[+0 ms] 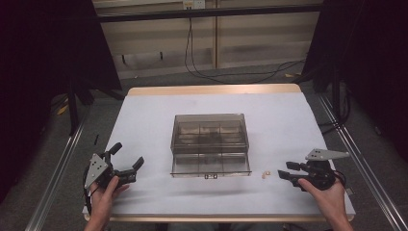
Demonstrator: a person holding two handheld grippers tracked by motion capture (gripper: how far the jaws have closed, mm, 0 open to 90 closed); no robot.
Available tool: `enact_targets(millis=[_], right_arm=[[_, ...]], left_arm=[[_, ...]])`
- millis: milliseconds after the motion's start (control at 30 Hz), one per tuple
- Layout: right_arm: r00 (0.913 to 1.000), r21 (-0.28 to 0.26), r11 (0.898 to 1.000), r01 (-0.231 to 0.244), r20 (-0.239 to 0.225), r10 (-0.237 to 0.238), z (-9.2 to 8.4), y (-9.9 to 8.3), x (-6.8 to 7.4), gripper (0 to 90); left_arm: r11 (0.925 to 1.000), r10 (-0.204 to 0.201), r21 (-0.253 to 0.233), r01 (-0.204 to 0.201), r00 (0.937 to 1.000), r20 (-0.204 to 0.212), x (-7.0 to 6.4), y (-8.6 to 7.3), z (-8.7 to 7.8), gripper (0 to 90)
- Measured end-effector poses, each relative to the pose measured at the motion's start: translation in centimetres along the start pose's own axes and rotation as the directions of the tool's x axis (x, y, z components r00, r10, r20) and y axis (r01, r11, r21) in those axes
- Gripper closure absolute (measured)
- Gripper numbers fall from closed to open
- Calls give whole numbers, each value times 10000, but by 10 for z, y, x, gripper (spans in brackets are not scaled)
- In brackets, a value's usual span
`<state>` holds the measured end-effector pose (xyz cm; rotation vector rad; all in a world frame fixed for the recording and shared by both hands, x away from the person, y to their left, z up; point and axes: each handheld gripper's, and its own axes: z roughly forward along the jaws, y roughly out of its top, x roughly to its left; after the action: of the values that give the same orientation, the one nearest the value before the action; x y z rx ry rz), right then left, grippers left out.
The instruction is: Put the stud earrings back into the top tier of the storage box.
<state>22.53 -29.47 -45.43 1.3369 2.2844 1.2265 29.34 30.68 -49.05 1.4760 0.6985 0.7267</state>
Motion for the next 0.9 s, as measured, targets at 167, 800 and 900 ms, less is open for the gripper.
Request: enact_targets(millis=[167, 800, 900], right_arm=[[9993, 890, 9956, 283, -265, -260, 2, 7, 6, 539], [9895, 4016, 9050, 1407, -874, -1151, 17, 48, 15, 644], [9855, 4541, 8750, 1675, -1023, -1355, 23, 52, 16, 652]], left_arm=[[10000, 18, 45, -18, 10000, 57, 0, 0, 0, 4], [10000, -33, 10, 33, 10000, 64, 0, 0, 0, 4], [10000, 24, 7, -24, 10000, 10, 0, 0, 0, 4]])
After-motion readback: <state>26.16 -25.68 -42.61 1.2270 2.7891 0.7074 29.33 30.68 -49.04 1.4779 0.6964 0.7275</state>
